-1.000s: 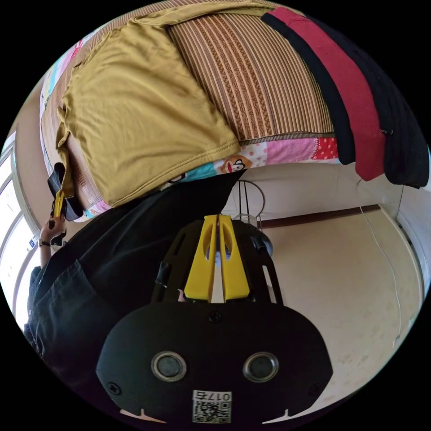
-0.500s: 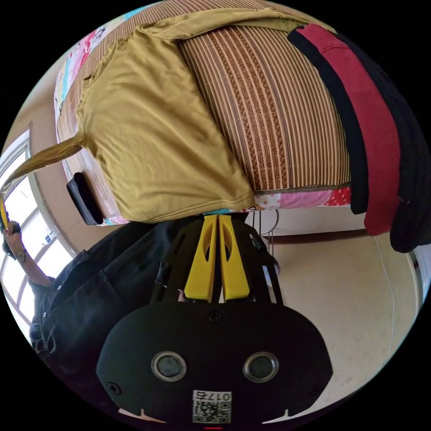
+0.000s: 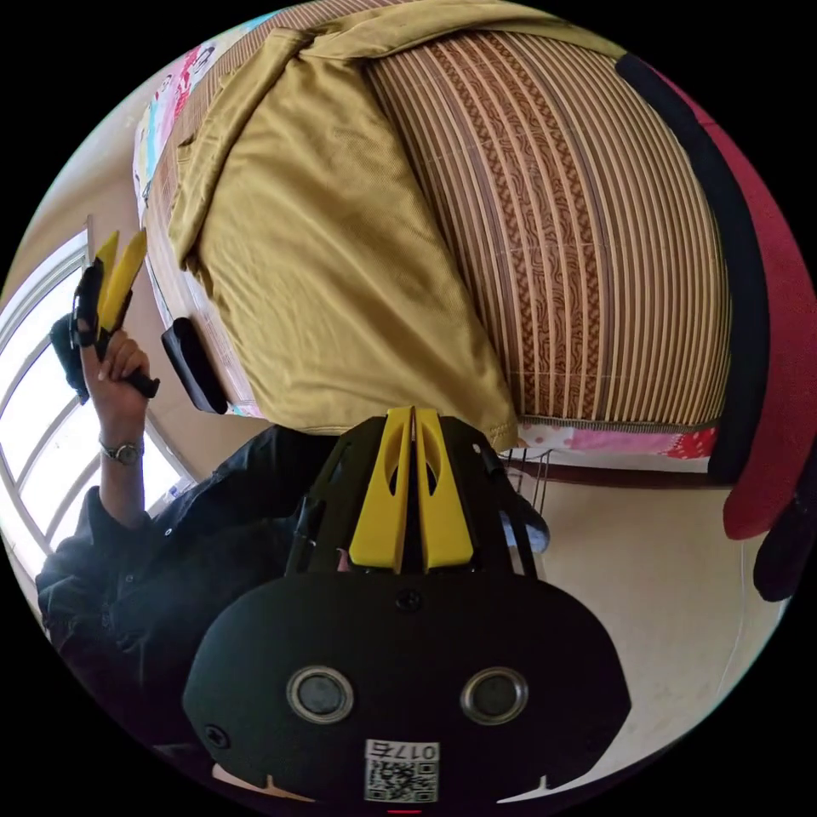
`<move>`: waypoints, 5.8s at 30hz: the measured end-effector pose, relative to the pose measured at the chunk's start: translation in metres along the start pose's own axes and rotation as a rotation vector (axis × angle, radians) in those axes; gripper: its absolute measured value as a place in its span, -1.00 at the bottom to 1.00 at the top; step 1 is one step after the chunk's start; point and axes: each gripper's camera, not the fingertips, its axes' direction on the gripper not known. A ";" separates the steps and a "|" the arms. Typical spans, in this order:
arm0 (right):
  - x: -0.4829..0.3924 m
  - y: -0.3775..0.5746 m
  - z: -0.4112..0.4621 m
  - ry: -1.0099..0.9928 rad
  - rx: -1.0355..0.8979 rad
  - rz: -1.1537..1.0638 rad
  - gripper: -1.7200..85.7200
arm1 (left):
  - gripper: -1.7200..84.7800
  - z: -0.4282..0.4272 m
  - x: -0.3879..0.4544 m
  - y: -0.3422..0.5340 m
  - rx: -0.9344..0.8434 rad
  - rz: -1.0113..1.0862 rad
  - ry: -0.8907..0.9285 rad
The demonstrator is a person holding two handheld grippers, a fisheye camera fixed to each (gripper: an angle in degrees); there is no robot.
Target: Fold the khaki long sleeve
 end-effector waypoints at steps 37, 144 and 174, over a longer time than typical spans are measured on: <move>-0.002 -0.187 -0.029 -0.128 0.544 -0.111 -0.89 | -0.79 -0.115 -0.283 0.022 0.272 -0.163 0.038; 0.172 0.009 -0.050 -0.148 0.082 -0.070 -0.76 | -0.72 -0.147 -0.245 0.145 -0.412 -0.161 0.112; 0.182 0.159 -0.195 -0.989 0.224 -0.369 -0.89 | -0.84 -0.323 -0.268 0.159 0.062 -0.247 0.781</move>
